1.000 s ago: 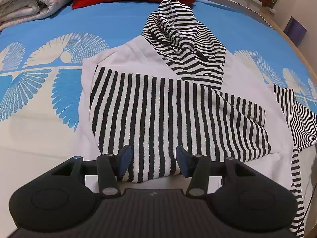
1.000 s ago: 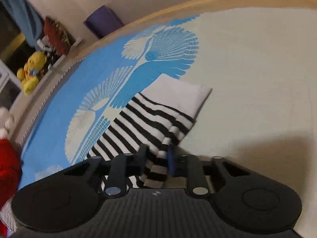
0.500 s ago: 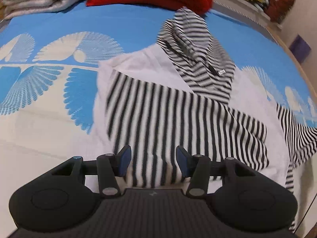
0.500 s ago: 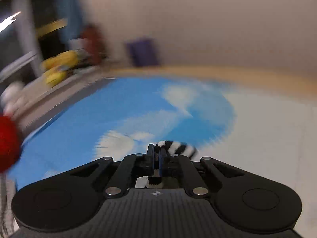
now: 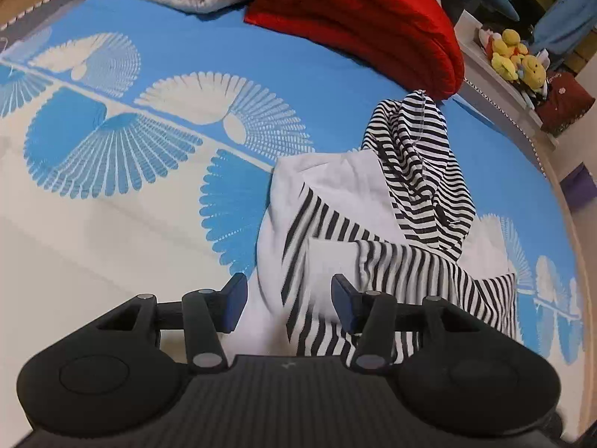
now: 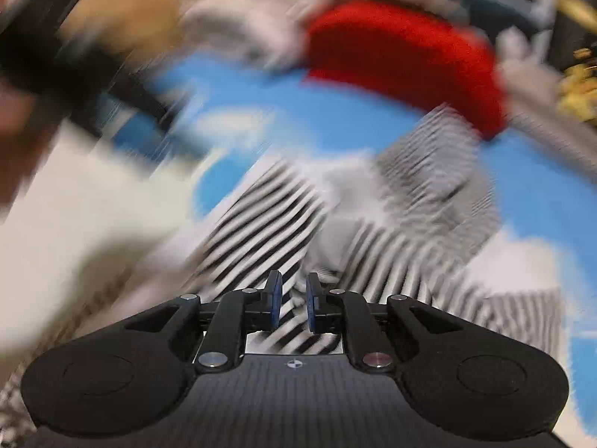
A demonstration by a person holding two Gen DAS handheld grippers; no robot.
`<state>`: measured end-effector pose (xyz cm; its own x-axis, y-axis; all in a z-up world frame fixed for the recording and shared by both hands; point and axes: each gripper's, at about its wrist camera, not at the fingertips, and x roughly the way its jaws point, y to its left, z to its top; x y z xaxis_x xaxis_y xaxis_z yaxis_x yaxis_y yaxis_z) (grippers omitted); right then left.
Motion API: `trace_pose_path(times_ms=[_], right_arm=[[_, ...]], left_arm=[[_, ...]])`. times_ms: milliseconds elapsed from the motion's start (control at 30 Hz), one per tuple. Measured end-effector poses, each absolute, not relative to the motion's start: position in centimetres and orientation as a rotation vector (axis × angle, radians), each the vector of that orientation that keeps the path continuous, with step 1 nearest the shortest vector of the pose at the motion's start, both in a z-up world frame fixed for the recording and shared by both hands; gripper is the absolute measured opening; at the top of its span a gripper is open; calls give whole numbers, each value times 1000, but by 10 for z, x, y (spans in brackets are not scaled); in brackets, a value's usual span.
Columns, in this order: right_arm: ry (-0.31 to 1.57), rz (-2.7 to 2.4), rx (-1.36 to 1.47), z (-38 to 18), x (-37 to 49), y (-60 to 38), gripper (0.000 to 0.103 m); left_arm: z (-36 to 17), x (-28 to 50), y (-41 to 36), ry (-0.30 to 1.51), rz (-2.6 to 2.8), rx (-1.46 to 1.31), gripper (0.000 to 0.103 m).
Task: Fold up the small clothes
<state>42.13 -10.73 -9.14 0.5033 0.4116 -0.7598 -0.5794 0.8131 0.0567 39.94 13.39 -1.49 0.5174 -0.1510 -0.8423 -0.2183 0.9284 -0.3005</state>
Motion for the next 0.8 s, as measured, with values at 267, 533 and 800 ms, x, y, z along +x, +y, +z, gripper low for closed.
trace_pose_path(times_ms=[267,533,800], right_arm=[[937,267,17,-91,430,-173,37],[1055,-42,227,-133,457,-254,39],[1149,-119,408,-163,459,-302,40]], left_arm=[[-35,401,121,1067,29,-386,53],[-68,412,108,1102,-1,-484,47],[-98,421,88,1162,13,-475,49]])
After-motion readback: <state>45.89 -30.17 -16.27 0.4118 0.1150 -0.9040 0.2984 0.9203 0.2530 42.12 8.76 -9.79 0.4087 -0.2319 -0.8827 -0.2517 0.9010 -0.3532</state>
